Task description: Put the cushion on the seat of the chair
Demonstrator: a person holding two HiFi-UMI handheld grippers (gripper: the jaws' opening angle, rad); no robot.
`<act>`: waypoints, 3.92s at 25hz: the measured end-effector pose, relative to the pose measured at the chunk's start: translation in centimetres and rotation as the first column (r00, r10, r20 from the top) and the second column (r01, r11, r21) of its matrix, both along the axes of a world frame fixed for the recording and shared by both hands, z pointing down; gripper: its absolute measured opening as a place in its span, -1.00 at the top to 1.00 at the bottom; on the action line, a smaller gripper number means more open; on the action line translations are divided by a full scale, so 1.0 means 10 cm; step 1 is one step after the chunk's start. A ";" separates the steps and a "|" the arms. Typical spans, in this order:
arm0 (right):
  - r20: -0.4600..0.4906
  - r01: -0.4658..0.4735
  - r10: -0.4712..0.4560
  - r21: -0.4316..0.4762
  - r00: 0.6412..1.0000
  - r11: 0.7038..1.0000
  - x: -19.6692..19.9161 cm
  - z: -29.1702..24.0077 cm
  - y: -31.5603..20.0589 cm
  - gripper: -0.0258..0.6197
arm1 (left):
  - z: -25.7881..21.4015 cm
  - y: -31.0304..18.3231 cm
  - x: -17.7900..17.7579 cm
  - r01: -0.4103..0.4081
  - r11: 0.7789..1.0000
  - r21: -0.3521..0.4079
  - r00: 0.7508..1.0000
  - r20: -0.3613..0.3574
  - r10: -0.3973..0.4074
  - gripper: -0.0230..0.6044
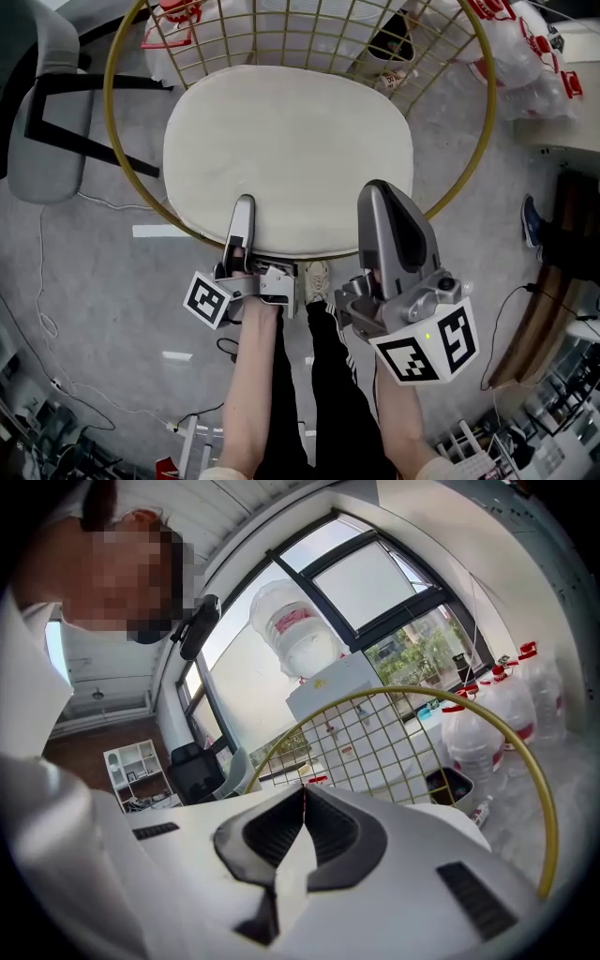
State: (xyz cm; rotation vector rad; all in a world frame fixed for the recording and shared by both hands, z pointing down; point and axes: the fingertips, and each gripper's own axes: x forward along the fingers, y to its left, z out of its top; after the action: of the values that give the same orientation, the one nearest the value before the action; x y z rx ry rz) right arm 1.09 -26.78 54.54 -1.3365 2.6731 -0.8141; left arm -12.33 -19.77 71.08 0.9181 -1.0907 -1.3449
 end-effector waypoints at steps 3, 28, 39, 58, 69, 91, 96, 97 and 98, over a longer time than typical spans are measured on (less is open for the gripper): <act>0.000 0.007 -0.007 -0.006 1.000 1.000 -0.08 0.05 0.07 0.87 | 0.07 0.07 -0.04 0.014 1.000 0.003 1.000 -0.008 -0.014 0.78; 0.029 0.005 -0.003 -0.051 1.000 0.999 -0.04 0.18 0.20 0.87 | 0.47 0.30 0.02 0.056 0.994 -0.097 0.998 -0.015 -0.058 0.76; 0.034 0.008 -0.006 -0.070 0.999 0.998 -0.04 0.21 0.32 0.87 | 0.47 0.29 0.03 0.044 0.988 -0.149 0.999 0.026 -0.040 0.46; 0.051 0.023 -0.018 -0.099 0.999 0.995 -0.01 0.13 0.64 0.87 | 0.42 0.72 0.20 0.067 0.969 -0.239 0.998 0.021 -0.064 0.39; 0.047 0.046 -0.040 -0.131 0.998 0.990 -0.03 0.16 0.79 0.87 | 0.44 1.11 0.19 0.093 0.948 -0.303 0.996 0.034 -0.087 0.39; -0.177 -0.004 -0.003 -0.040 0.984 0.999 0.00 -1.12 0.45 0.87 | -1.57 1.16 -0.92 0.336 0.844 -0.419 0.780 0.626 0.000 0.89; -0.146 -0.062 0.070 0.063 0.987 0.996 -0.04 -1.86 0.32 0.87 | -2.73 0.80 -1.17 0.348 0.917 -0.195 0.596 0.801 -0.055 0.89; -0.116 -0.075 0.085 0.090 0.990 0.993 -0.07 -2.10 0.22 0.87 | -3.02 0.66 -1.21 0.345 0.926 -0.154 0.547 0.834 -0.065 0.89; -0.092 -0.088 0.099 0.112 0.991 0.990 -0.10 -2.37 0.13 0.87 | -3.33 0.53 -1.24 0.336 0.934 -0.124 0.504 0.861 -0.066 0.89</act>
State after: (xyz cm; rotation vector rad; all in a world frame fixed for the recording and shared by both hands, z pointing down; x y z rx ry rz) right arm 0.04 -25.44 30.87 -1.4988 2.6586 -0.6019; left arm -24.69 -14.47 37.79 1.3057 -2.1623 -0.8222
